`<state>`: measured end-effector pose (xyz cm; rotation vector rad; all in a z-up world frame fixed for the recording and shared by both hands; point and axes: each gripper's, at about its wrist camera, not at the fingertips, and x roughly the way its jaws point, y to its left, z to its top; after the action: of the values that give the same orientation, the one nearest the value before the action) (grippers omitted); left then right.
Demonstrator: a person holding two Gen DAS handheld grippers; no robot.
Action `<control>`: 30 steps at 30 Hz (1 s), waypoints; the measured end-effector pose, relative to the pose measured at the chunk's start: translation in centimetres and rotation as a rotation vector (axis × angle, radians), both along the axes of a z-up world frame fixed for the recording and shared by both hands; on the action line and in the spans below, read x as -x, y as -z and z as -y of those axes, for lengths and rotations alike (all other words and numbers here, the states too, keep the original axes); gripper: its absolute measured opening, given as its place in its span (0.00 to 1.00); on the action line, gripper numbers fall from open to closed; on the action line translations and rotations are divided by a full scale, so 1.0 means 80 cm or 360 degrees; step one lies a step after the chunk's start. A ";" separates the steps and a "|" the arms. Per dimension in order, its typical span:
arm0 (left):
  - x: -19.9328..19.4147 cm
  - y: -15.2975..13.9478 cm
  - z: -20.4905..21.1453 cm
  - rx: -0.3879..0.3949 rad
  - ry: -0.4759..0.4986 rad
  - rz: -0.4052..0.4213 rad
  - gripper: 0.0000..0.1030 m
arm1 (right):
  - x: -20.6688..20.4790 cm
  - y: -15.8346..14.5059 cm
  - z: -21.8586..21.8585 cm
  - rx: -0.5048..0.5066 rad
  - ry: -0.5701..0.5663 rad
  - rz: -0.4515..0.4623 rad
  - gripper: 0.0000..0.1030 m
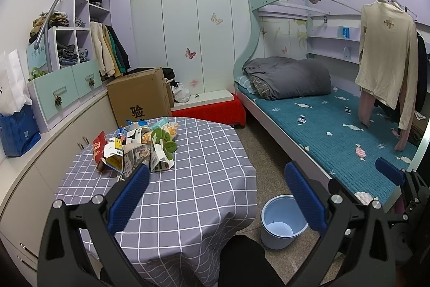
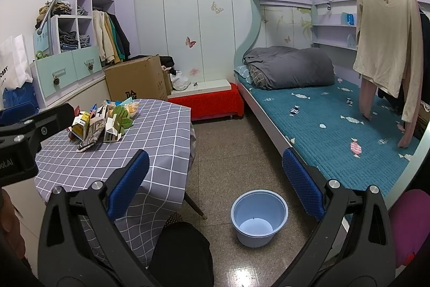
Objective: Collect trash
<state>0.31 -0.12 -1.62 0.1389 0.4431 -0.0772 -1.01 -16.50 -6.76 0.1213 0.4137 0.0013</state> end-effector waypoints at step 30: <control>-0.078 0.056 -0.078 -0.0027 -0.0177 -0.0247 0.96 | -0.099 0.045 -0.044 -0.0145 -0.0148 -0.0316 0.94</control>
<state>6.58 6.14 -6.11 0.1251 0.6057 0.0252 6.95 -12.94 -10.36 0.1927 0.6177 0.1001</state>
